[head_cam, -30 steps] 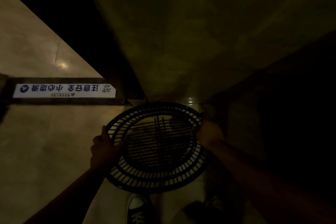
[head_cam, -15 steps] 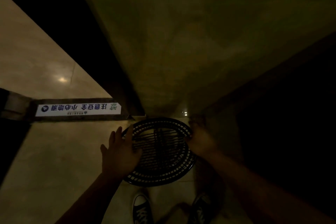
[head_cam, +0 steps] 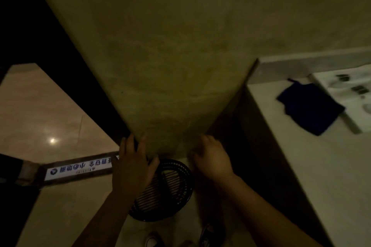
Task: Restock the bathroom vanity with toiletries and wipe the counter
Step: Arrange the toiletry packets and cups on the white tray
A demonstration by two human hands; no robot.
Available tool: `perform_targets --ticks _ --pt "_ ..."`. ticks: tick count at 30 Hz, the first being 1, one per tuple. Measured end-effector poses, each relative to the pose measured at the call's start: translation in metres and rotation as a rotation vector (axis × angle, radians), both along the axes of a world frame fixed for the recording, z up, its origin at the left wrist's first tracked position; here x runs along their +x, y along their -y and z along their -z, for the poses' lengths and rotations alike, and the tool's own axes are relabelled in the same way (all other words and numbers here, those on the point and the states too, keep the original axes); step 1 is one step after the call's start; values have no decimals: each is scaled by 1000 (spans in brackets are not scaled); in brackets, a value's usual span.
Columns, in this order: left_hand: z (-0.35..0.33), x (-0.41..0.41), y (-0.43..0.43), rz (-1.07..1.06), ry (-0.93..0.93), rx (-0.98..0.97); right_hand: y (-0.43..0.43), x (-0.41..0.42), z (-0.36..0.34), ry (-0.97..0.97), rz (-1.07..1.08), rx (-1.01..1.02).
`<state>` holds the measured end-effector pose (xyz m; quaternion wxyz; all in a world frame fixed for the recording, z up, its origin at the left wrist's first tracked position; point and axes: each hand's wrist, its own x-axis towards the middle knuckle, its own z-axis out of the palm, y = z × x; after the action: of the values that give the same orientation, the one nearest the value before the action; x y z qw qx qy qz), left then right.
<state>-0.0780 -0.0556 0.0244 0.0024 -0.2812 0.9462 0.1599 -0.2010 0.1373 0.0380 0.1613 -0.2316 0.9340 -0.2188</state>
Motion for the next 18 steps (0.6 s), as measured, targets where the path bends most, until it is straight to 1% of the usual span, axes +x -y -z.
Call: perform_targets --ticks 2,5,8,14,18 --pt "-33 -7 -7 33 -49 -54 -16 0 -29 -41 30 -43" --pt "-72 -17 -18 72 -43 -106 -40 0 -65 -106 79 -96" --pt "-103 -22 -30 135 -143 -136 -62 1 -94 -174 141 -133" --pt "-138 -32 -48 212 -193 -143 -98 4 -131 -285 248 -146" --pt "-152 -43 -68 337 -195 -139 -122 15 -150 -342 330 -121"
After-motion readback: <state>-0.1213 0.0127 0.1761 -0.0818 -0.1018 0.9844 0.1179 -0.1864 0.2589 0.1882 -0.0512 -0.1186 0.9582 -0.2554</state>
